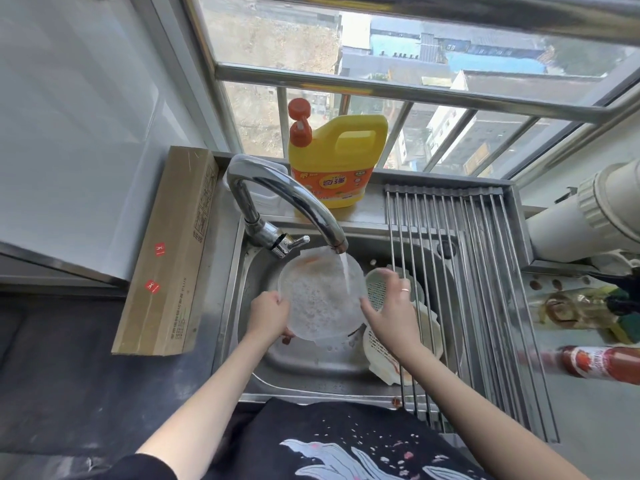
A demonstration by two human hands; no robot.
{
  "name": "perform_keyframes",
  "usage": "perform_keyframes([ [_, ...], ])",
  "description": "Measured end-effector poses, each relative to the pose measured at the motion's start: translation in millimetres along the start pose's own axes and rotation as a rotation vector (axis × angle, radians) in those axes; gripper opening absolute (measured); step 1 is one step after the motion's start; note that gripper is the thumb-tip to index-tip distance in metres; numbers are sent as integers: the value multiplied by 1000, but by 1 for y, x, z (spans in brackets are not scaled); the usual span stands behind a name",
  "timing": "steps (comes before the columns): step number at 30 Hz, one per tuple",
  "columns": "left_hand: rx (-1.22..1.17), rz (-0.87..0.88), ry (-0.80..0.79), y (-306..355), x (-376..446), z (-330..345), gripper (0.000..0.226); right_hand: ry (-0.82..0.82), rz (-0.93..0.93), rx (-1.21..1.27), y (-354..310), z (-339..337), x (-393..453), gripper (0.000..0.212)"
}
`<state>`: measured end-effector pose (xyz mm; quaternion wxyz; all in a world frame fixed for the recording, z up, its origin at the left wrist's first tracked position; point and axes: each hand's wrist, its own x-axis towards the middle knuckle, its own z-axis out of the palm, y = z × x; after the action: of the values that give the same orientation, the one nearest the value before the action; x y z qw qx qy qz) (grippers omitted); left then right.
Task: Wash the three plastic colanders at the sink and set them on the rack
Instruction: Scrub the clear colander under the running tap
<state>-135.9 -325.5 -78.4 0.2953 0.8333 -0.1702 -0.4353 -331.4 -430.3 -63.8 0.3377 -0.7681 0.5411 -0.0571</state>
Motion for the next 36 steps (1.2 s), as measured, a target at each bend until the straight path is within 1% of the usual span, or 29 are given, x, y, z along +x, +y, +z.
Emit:
perform_keyframes([
  [1,37,48,22,1,-3,0,35,-77,151,86,-5,-1,4,54],
  [2,69,91,46,0,-4,0,37,-190,236,131,-10,-2,7,52],
  [3,89,119,65,0,-4,2,37,-291,260,145,-14,-3,10,45],
  [4,85,130,66,2,-5,3,35,-343,254,161,-14,-3,12,39],
  [5,48,114,45,2,-5,4,30,-341,240,177,-16,-3,14,38],
  [6,-14,74,10,1,-4,6,22,-315,226,184,-17,-4,13,40],
  [7,-71,6,-58,2,-4,8,14,-276,205,157,-16,-6,11,45],
  [8,-113,-62,-131,3,-3,10,13,-221,170,93,-15,-6,10,53],
  [10,-102,-142,-236,1,2,17,31,-130,83,-62,-11,-9,7,67],
  [11,-99,-150,-264,3,2,20,36,-104,57,-93,-9,-11,6,71],
  [15,-95,-158,-327,13,2,26,25,-55,77,-157,-5,-18,7,83],
  [17,-73,-164,-358,16,2,26,19,-17,66,-176,-10,-19,7,85],
  [20,-46,-151,-377,16,0,23,16,57,-12,-184,-19,-22,9,88],
  [24,-22,-157,-377,9,-3,18,16,181,-201,-351,-19,-24,17,105],
  [26,-11,-159,-345,7,-3,16,21,227,-230,-432,-20,-24,20,111],
  [28,2,-158,-294,4,-1,11,16,185,-174,-474,-23,-28,21,104],
  [30,41,-125,-208,-1,2,6,15,106,-98,-484,-30,-35,22,82],
  [33,157,-1,-120,-1,4,-3,43,-21,-53,-519,-45,-43,30,29],
  [34,164,30,-117,1,3,-4,51,-54,-27,-540,-50,-44,34,19],
  [35,161,47,-121,4,3,-5,58,-87,6,-551,-54,-44,38,15],
  [36,160,56,-119,7,3,-6,63,-124,38,-543,-57,-44,41,15],
])
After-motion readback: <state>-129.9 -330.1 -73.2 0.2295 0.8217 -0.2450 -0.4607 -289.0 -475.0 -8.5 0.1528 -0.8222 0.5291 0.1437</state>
